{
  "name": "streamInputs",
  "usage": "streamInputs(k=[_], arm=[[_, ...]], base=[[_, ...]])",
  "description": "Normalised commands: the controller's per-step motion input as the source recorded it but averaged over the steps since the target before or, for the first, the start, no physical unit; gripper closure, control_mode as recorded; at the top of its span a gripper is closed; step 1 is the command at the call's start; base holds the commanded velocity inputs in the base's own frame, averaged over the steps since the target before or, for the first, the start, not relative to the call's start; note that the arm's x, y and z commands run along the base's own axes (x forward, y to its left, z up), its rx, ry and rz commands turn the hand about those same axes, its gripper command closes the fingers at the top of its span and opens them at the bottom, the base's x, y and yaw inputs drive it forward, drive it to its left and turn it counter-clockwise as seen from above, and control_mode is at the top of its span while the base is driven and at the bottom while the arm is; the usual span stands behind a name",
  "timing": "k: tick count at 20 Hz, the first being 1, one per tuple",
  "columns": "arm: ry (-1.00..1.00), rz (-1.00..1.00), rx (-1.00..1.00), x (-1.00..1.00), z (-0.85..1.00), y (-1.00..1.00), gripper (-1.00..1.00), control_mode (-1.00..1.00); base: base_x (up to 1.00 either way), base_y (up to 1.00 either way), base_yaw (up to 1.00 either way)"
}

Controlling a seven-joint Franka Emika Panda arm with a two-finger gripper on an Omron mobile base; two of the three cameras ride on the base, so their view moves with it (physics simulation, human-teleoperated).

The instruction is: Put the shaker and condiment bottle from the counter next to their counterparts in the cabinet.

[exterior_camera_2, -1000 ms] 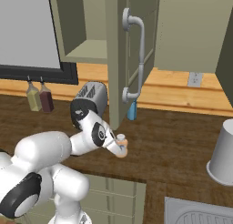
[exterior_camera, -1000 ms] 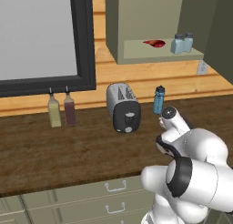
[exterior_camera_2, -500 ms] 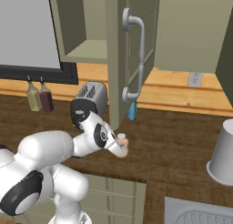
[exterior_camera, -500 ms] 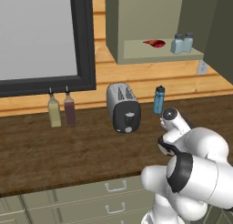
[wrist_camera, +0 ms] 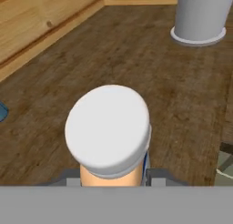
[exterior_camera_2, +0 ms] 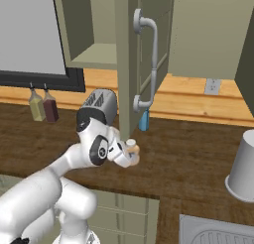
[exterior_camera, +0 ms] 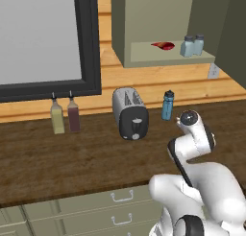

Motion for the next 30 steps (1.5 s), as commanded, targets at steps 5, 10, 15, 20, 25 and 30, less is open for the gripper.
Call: streamInputs(k=[5, 10, 15, 20, 25, 30], arm=[[-0.2, 0.0, -0.01, -0.59, 0.5, -0.02, 1.0, -1.0], [-0.2, 0.01, -0.01, -0.62, 0.65, 0.0, 1.0, -1.0], [-0.12, 0.07, -0.03, -0.51, 0.65, 0.0, 1.0, -1.0], [-0.01, 0.17, -0.12, -0.36, 0.57, 0.15, 1.0, -1.0], [-0.01, 0.21, -0.21, -0.31, 0.49, 0.38, 1.0, -1.0], [-0.07, 0.21, -0.22, -0.4, 0.53, 0.37, 1.0, -1.0]], base=[[0.0, 0.0, 0.0], [0.0, 0.0, 0.0], [0.0, 0.0, 0.0], [0.0, 0.0, 0.0], [0.0, 0.0, 0.0], [0.0, 0.0, 0.0]])
